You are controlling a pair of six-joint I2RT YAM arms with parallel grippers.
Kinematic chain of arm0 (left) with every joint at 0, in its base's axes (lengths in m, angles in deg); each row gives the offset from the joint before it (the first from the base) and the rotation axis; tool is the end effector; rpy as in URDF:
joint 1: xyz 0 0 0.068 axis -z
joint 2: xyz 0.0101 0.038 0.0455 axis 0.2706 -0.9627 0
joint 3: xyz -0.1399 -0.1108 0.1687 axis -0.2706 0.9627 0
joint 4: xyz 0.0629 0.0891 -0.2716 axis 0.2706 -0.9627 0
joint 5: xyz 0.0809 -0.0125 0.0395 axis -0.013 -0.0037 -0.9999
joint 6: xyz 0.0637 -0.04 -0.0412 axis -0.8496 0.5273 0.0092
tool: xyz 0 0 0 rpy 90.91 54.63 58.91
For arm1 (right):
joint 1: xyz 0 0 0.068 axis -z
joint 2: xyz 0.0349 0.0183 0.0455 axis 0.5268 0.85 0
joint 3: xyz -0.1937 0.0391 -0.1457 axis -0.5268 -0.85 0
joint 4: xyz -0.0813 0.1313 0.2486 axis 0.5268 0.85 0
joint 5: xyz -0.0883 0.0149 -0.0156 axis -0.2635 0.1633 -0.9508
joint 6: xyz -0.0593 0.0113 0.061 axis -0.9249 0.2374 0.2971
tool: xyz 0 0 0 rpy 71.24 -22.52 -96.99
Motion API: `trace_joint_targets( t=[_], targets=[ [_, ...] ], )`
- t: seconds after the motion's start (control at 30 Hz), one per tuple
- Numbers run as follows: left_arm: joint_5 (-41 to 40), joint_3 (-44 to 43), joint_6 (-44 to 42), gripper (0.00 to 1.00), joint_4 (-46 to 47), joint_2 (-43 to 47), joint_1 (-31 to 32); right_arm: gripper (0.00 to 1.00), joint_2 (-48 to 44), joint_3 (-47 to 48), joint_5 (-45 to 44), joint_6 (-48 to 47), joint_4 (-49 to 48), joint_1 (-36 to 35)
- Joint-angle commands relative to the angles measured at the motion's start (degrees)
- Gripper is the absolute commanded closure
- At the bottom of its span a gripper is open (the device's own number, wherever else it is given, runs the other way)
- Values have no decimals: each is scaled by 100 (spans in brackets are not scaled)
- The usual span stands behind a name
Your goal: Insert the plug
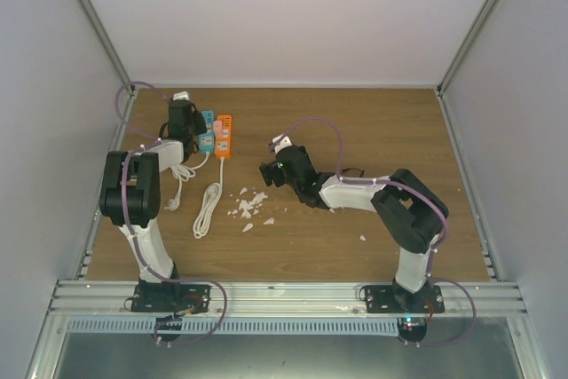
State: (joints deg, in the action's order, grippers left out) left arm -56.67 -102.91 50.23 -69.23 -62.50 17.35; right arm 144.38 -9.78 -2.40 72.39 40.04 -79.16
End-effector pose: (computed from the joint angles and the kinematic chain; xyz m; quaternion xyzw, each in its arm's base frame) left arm 0.4635 -0.0015 0.1121 -0.1347 0.8519 -0.0013 0.5062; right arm 0.3172 0.3083 0.0987 -0.1913 0.8460 0.1077 0.4859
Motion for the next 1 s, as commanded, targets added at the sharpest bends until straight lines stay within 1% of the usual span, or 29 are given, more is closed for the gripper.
trace_joint_targets(
  t=[0.0, 0.13, 0.23, 0.3, 0.4, 0.5, 0.7, 0.97],
  targets=[
    [-221, -217, -180, 100, 318, -268, -29, 1, 117, 119, -27, 13, -2, -62],
    [-247, -450, -294, 100, 74, -409, -24, 0, 95, 134, -53, 8, 11, -61],
    [-284, -397, -382, 100, 75, -490, -24, 1, 103, 155, -69, 7, 40, -61],
    [-239, -331, -426, 100, 134, -568, -24, 0, 99, 161, -73, 1, 57, -61],
    [85, -72, -493, 100, 483, -611, -24, 1, 86, 162, -110, 6, 67, -61],
    [274, 128, -501, 100, 708, -446, -16, 0, 94, 175, -146, -1, 81, -61],
    [199, 280, -582, 100, 621, -222, -24, 0, 95, 199, -202, -33, 119, -61],
    [223, 944, -470, 100, 1194, 216, -24, 0, 75, 212, -224, -20, 160, -65]
  ],
)
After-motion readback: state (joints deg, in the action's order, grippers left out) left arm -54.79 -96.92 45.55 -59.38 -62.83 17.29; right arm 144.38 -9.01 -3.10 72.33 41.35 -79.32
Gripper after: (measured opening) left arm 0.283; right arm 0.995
